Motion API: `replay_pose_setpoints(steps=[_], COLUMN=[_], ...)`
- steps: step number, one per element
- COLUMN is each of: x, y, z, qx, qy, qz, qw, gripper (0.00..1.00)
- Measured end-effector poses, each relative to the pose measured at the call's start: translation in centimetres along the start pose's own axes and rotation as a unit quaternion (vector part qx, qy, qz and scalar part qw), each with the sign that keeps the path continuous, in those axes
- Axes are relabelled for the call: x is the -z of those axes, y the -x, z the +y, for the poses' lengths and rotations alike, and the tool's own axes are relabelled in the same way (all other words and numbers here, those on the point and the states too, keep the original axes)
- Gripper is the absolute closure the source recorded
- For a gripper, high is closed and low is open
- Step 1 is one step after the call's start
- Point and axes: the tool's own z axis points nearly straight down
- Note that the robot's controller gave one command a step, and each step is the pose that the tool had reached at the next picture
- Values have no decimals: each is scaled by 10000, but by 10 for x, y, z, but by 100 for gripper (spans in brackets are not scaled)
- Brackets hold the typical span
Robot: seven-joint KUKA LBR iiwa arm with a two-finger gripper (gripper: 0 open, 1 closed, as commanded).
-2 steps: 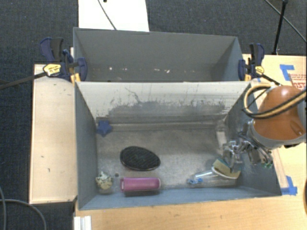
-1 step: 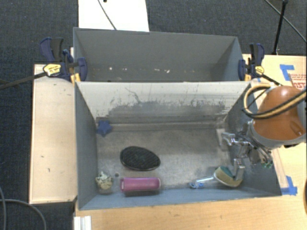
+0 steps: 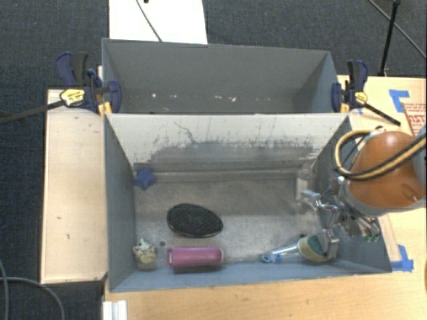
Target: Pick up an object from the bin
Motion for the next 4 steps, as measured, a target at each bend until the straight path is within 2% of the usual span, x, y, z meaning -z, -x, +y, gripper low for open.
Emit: replay_pose_setpoints(steps=[1, 2, 3, 4], x=[-2, 162, 175, 175], y=[-6, 0, 16, 16], z=[0, -14, 41, 40], qx=[16, 857, 2527, 2493], qy=[30, 64, 116, 118], qz=[120, 140, 140, 148], qw=[9999, 9962, 9674, 9682], gripper=[100, 100, 100, 0])
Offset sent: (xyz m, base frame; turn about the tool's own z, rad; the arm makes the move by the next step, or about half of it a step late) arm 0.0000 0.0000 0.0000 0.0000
